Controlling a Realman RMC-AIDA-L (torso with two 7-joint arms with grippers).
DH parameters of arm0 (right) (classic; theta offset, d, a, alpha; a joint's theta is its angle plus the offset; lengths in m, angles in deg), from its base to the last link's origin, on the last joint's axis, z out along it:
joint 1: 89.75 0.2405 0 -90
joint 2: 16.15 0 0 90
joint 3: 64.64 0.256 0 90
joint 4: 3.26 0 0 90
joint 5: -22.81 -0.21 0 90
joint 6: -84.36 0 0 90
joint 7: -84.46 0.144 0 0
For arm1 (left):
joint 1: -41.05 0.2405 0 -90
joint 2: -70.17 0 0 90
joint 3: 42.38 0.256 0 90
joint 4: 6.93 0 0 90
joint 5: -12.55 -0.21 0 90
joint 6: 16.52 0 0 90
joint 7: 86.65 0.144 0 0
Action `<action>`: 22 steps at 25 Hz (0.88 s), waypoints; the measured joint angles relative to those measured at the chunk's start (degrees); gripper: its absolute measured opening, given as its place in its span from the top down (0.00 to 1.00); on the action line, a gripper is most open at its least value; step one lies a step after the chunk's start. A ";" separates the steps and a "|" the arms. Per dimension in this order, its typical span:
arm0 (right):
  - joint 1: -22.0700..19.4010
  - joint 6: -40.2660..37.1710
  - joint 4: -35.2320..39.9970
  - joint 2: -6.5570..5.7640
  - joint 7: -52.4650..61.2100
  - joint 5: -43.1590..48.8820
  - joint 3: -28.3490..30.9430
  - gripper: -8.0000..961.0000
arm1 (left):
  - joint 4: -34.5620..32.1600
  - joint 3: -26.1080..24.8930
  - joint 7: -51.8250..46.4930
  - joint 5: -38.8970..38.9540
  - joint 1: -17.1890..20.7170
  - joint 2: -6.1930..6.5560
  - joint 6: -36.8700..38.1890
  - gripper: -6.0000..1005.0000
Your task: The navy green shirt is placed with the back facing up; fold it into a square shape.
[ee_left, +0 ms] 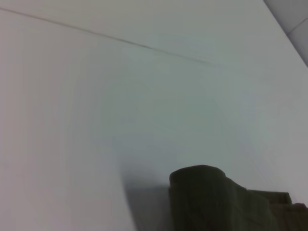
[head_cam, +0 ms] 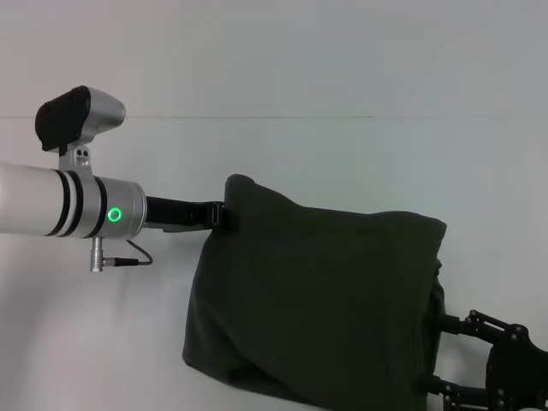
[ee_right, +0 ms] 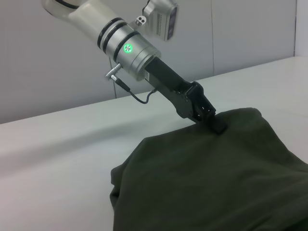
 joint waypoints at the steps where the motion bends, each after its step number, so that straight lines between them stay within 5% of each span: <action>1: 0.03 0.00 0.00 0.00 0.00 -0.02 0.02 0.05 | 0.04 -0.15 0.18 0.14 0.09 0.09 0.11 0.95; 15: 0.35 -0.07 0.09 0.00 0.04 -0.35 0.07 0.05 | -1.10 -12.20 1.61 3.52 5.67 0.67 -1.53 0.89; 22: 0.57 -0.09 0.09 0.00 0.01 -0.36 0.16 0.05 | -1.04 -12.95 1.76 7.09 8.81 0.40 -2.94 0.87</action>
